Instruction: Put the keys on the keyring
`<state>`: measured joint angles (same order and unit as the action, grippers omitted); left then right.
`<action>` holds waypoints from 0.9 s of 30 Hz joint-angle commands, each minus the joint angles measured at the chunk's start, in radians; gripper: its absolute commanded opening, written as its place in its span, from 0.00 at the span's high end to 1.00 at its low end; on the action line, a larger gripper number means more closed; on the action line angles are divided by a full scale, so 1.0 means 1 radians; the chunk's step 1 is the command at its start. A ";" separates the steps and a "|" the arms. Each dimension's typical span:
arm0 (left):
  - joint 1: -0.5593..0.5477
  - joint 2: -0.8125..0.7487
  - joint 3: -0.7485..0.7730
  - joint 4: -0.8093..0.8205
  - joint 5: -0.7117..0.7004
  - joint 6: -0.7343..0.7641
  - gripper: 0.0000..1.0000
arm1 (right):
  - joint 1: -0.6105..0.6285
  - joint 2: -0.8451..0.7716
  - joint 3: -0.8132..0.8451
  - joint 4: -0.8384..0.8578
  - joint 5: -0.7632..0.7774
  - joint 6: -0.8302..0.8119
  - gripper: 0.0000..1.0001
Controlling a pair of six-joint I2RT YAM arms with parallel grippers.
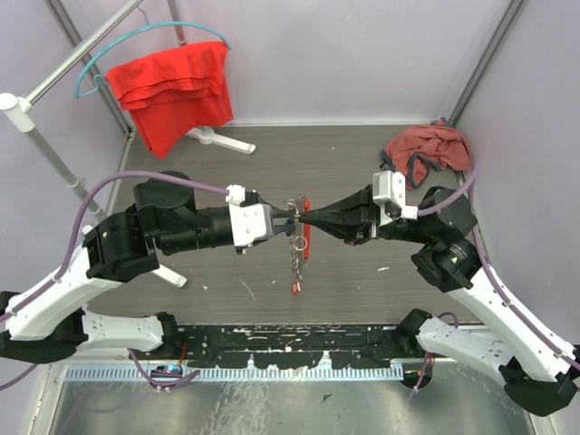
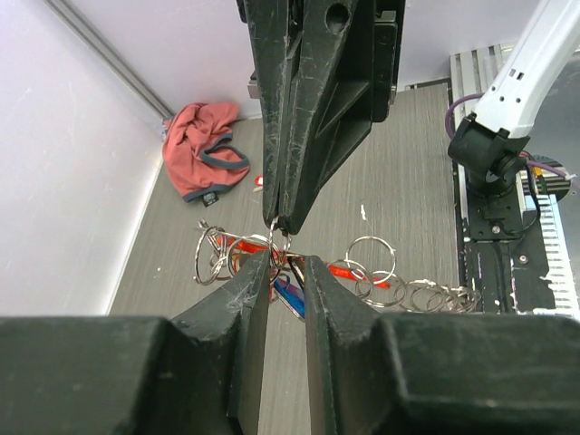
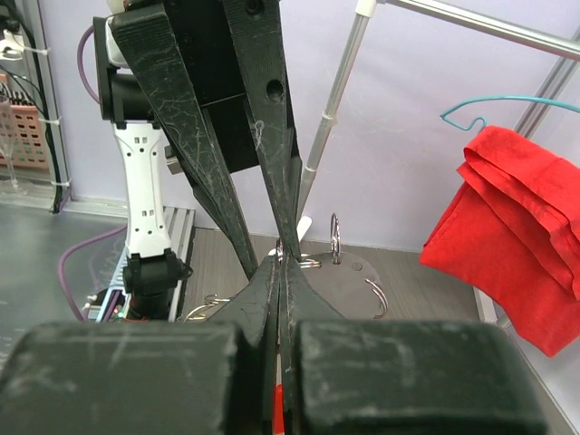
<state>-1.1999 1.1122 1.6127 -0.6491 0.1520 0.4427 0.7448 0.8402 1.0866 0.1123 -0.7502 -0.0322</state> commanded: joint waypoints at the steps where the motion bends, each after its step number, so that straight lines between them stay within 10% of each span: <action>1: -0.003 -0.028 -0.027 0.062 0.011 -0.018 0.71 | 0.001 -0.028 0.049 0.114 0.035 0.016 0.99; 27: -0.003 -0.123 -0.148 0.318 -0.138 -0.033 0.66 | 0.001 -0.049 -0.006 0.320 0.097 0.131 0.99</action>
<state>-1.2015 1.0069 1.4807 -0.4000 0.0750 0.4076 0.7448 0.8112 1.0626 0.3397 -0.6876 0.0868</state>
